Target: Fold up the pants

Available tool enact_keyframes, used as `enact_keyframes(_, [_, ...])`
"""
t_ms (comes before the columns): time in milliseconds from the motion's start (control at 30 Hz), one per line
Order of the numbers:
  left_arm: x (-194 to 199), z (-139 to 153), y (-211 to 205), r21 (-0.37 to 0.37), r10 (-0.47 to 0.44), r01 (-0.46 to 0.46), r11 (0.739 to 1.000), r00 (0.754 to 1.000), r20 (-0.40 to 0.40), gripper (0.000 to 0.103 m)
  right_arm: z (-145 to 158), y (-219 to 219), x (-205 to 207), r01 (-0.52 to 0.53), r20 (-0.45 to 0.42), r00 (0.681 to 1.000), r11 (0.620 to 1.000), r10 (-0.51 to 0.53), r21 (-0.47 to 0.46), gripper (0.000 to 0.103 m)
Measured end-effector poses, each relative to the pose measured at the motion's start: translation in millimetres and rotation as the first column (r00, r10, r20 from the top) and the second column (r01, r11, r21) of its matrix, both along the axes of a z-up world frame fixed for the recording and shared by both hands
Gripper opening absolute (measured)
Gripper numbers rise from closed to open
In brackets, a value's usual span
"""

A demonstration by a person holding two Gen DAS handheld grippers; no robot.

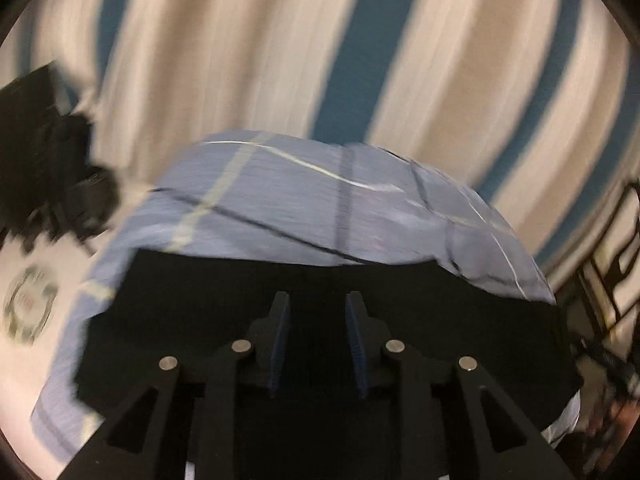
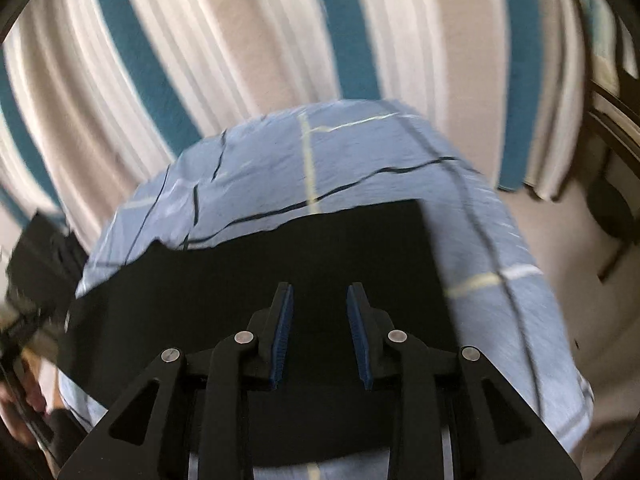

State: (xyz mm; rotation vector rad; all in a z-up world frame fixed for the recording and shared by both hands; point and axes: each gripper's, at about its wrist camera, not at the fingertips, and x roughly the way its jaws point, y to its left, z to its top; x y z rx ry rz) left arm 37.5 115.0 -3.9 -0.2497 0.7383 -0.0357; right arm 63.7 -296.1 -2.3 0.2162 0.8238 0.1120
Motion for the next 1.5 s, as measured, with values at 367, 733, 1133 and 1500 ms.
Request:
enact_keyframes(367, [67, -63, -31, 0.04, -0.052, 0.056, 0.998, 0.995, -0.083, 0.032, -30, -36, 41, 0.119, -0.006, 0.993, 0.993, -0.119, -0.007, 0.037])
enact_keyframes(733, [23, -37, -24, 0.11, -0.025, 0.03, 0.993, 0.999, -0.039, 0.033, -5, -34, 2, 0.086, 0.076, 0.994, 0.995, -0.083, -0.05, 0.058])
enact_keyframes(1133, [-35, -53, 22, 0.132, 0.094, -0.082, 0.988, 0.992, -0.088, 0.038, -20, -11, -55, 0.029, 0.009, 1.0, 0.983, -0.028, -0.179, 0.058])
enact_keyframes(1500, [-61, -58, 33, 0.134, 0.128, -0.117, 0.984, 0.989, -0.075, 0.042, -22, 5, -64, -0.003, -0.003, 1.0, 0.972, 0.002, -0.237, 0.058])
